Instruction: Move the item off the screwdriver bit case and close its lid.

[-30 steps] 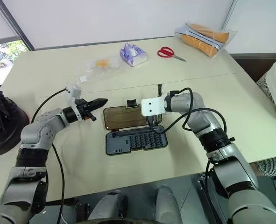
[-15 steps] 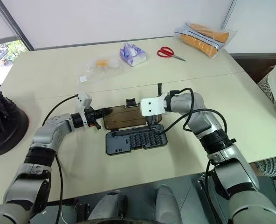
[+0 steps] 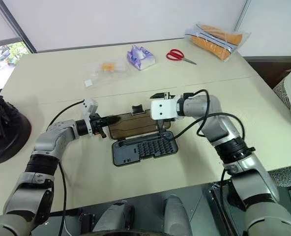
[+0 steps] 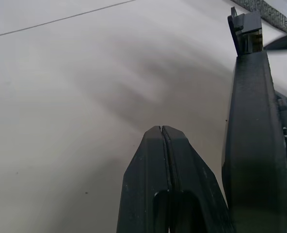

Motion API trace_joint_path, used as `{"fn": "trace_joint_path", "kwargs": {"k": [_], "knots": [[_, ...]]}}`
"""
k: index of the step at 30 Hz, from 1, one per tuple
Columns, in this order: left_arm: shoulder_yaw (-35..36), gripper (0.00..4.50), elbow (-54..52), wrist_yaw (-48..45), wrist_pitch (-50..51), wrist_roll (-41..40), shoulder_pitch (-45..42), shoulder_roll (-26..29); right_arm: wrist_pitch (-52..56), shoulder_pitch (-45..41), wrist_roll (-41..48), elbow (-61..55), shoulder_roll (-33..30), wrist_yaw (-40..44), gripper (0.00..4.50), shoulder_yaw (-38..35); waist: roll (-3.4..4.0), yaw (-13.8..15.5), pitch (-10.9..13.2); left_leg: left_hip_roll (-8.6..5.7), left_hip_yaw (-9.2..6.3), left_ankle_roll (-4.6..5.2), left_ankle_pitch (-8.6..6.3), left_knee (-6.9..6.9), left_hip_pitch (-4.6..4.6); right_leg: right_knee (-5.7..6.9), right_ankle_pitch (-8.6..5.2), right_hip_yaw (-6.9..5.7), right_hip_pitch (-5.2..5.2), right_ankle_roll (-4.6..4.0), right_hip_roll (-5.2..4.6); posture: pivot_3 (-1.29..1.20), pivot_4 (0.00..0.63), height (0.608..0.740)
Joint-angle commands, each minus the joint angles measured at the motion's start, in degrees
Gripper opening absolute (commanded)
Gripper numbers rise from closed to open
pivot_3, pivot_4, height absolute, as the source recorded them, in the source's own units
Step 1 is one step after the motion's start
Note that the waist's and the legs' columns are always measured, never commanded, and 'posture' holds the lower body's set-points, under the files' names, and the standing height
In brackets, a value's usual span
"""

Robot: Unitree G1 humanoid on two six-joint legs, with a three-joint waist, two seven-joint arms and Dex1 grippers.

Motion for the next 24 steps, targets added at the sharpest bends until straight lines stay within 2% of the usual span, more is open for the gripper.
{"fn": "trace_joint_path", "kwargs": {"k": [1,6,10,16,19,24], "knots": [[0.62,0.00,-3.13,-2.08,1.00,-1.96,-1.31,0.30,7.82,-0.13,5.59,-8.69,-2.80,3.21,3.49,-5.76,0.00,0.05,0.00,0.00,0.00,0.00,0.00,0.00,0.00,0.00,0.00,0.00,0.00,0.00,0.00,0.00,0.150,0.740],[2.02,0.00,-6.30,-4.45,6.67,-6.26,-2.40,0.83,18.19,1.33,12.09,-16.78,-7.31,6.06,3.49,-11.26,-0.02,0.35,0.01,0.01,0.01,0.02,-0.01,0.01,-0.01,-0.01,0.00,0.01,0.01,0.00,0.00,0.00,0.150,0.740],[1.49,0.00,-8.83,-7.03,10.05,-7.76,-2.36,2.85,22.18,2.62,14.66,-19.21,-10.13,5.66,3.49,-13.79,-0.03,0.85,0.02,0.02,0.05,0.03,-0.02,0.01,0.00,-0.01,0.00,0.02,0.00,0.00,-0.01,0.00,0.150,0.740],[-0.79,0.00,-13.08,-13.34,13.98,-9.48,-1.97,7.32,23.59,3.18,15.99,-19.31,-12.21,3.69,3.49,-14.73,-0.05,1.16,0.03,0.03,0.09,0.03,-0.02,0.01,0.00,-0.02,0.00,0.04,0.00,0.00,-0.01,0.00,0.150,0.740],[-3.23,0.00,-17.37,-18.29,16.53,-11.09,-0.49,10.34,23.59,3.44,16.50,-19.29,-12.66,3.09,3.49,-14.54,-0.05,1.17,0.05,0.03,0.09,0.03,-0.02,0.01,-0.01,-0.03,0.00,0.04,0.00,0.00,-0.01,0.00,0.150,0.740],[-8.15,0.00,-21.39,-21.65,16.08,-9.78,2.40,12.38,23.15,3.68,16.61,-19.13,-12.63,2.14,3.49,-13.47,-0.04,1.22,0.06,0.04,0.10,0.04,-0.02,0.01,0.00,-0.03,0.00,0.06,0.01,0.00,-0.01,0.00,0.150,0.740]]}}
